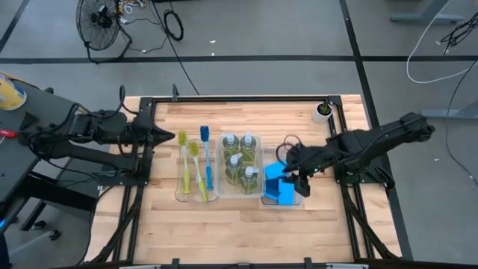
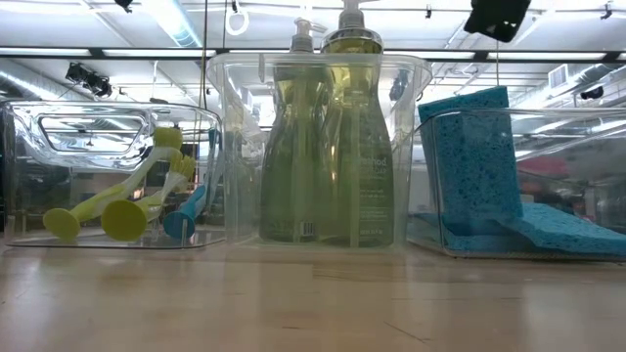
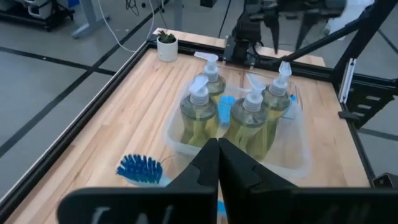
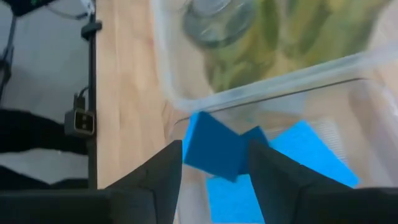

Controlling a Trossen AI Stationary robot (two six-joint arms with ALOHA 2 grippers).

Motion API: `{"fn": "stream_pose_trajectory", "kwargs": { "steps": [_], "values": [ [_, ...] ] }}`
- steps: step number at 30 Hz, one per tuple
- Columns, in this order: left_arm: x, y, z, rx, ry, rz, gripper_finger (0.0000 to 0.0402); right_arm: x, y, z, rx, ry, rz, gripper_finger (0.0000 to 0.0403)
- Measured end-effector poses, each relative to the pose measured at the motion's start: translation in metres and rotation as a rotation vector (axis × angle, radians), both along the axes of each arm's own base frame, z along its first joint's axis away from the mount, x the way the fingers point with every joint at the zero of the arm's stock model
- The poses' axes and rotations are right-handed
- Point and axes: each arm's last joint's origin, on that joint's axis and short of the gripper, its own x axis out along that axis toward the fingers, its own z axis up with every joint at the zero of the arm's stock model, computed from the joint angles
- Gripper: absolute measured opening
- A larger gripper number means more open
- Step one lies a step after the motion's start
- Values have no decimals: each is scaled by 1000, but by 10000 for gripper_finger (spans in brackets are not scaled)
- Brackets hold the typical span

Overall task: Pick & Place Kitchen Sink Supplies
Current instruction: Put the blue sponge wipe into the right transparent bin

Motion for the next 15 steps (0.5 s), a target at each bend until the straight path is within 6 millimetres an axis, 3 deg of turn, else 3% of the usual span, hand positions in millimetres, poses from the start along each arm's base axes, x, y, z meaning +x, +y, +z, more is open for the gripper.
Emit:
{"fn": "stream_pose_trajectory", "kwargs": {
  "steps": [10,15],
  "values": [
    [0,1,0,8,-5,25,15,28,38,-18,17,-51,85,181],
    [0,1,0,8,-4,25,15,38,58,-40,-10,25,131,181]
  ]
}}
